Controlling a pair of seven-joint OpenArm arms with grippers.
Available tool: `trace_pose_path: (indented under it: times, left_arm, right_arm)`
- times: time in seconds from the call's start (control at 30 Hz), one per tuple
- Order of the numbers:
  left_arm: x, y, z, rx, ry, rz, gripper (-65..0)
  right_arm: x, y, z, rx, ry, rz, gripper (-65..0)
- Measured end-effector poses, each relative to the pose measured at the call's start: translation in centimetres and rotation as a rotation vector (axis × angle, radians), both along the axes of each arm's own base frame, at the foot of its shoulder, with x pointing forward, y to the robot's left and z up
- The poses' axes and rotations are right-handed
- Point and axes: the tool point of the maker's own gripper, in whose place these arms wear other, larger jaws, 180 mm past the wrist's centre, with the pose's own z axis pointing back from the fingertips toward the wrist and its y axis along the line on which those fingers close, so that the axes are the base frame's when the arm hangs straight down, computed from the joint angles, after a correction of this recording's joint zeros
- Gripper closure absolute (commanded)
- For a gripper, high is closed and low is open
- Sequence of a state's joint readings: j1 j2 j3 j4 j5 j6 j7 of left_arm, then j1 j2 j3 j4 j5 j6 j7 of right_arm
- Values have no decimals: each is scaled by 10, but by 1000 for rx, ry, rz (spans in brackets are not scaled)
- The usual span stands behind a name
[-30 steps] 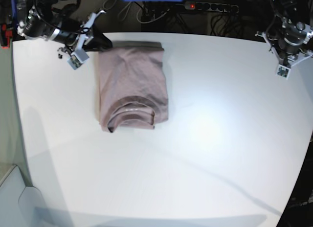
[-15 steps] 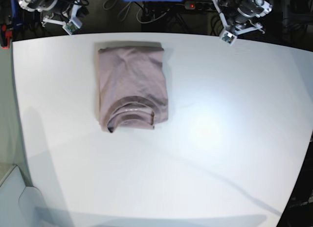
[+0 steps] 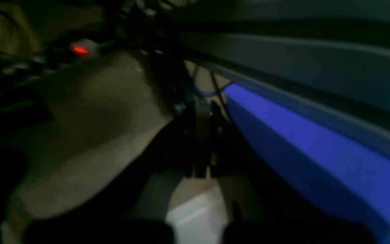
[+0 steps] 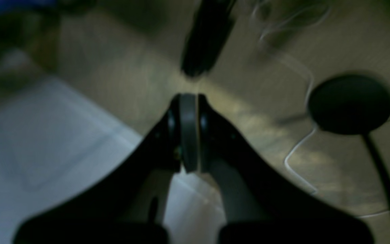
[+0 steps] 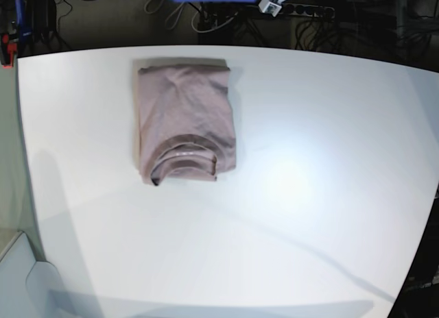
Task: Layout the t-shirt on the table in an organized manner, then fold the t-shirt properly
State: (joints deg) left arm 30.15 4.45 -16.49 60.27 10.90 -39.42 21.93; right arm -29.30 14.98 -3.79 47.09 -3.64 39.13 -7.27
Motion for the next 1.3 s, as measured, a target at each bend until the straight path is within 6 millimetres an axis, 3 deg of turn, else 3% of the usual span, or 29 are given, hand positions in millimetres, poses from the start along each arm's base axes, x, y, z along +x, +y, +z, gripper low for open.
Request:
trace_pose_path:
  times: [0.1, 0.17, 0.23, 0.33, 0.37, 0.4, 0.43, 0.47, 0.53, 0.6, 0.7, 0.77, 0.9, 0.97, 1.07, 1.3]
  left_arm:
    - [-1, -11, -16, -90, 22, 59, -2]
    - [2, -4, -24, -138, 35, 103, -2]
    - [6, -6, -30, -194, 21, 161, -2]
    - [9, -8, -34, -257, 5, 262, -2]
    - [10, 5, -45, -183, 16, 304, -2]
    - [9, 63, -79, 250, -3, 292, -2]
    - [11, 93, -83, 360, 6, 345, -2]
    - [22, 95, -77, 248, -33, 331, -2]
    - [39, 130, -81, 457, -71, 352, -2]
    - [45, 107, -80, 351, -85, 331, -2]
    - [37, 69, -83, 309, -52, 274, -2]
    - [32, 57, -83, 292, -38, 234, -2]
    - [37, 72, -84, 322, -42, 214, -2]
    - [37, 80, -84, 346, -45, 214, -2]
    - [35, 74, -84, 335, -38, 213, -2]
    - [37, 76, -84, 335, -41, 215, -2]
  right_arm:
    - [-16, 5, -10, 39, 19, -53, 0]
    - [-19, 16, -12, 71, 7, -95, 0]
    - [-18, 33, -13, 107, -8, -134, 0]
    - [-8, 32, -30, -22, -54, -194, 0]
    - [-5, 30, -36, -70, -58, -224, 0]
    - [-4, 26, -41, -112, -58, -242, 0]
    - [-3, 21, -46, -164, -67, -261, 0]
    - [-4, 13, -51, -229, -64, -264, 0]
    - [-5, -8, -59, -353, -61, -254, 0]
    - [-7, -25, -61, -491, -72, -253, 0]
    - [-3, -14, -62, -515, -97, -257, 0]
    - [1, -15, -61, -527, -129, -259, 0]
    - [3, -36, -59, -574, -156, -254, 0]
    - [-1, -31, -58, -567, -149, -254, 0]
    - [-6, -19, -59, -551, -137, -259, 0]
    - [-3, -21, -59, -554, -143, -259, 0]
